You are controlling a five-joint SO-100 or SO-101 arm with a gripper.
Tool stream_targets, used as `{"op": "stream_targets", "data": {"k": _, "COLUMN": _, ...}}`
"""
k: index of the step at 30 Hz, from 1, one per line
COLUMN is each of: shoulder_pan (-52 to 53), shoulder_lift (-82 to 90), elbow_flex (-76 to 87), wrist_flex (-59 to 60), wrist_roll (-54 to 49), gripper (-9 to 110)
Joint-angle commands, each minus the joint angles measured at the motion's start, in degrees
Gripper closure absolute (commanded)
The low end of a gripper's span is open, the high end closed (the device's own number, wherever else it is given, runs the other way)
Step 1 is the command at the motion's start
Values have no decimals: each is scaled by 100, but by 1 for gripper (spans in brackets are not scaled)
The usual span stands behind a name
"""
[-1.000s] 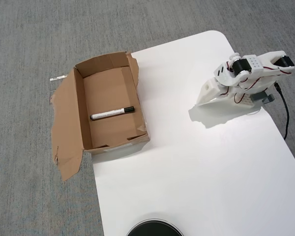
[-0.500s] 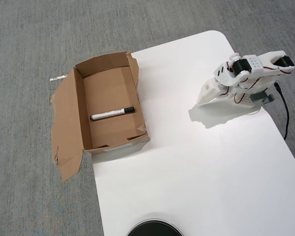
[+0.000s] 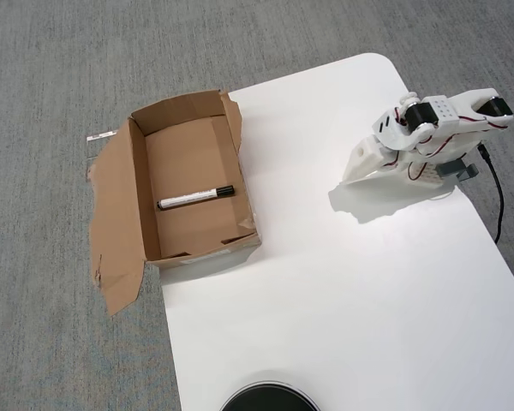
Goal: Grasp a pen and put it in the box.
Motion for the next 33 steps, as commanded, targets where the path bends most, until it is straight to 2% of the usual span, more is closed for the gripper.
{"op": "stream_targets", "data": {"k": 1, "shoulder_pan": -22, "shoulder_lift": 352, "elbow_flex": 163, "wrist_flex": 79, "wrist_roll": 479, "gripper": 101}}
{"op": "stream_targets", "data": {"k": 8, "shoulder_pan": -48, "shoulder_lift": 360, "elbow_flex": 163, "wrist_flex": 79, "wrist_roll": 479, "gripper": 101}}
{"op": "stream_targets", "data": {"k": 13, "shoulder_pan": -523, "shoulder_lift": 360, "elbow_flex": 163, "wrist_flex": 79, "wrist_roll": 479, "gripper": 101}}
{"op": "stream_targets", "data": {"k": 33, "shoulder_pan": -488, "shoulder_lift": 360, "elbow_flex": 163, "wrist_flex": 79, "wrist_roll": 479, "gripper": 101}}
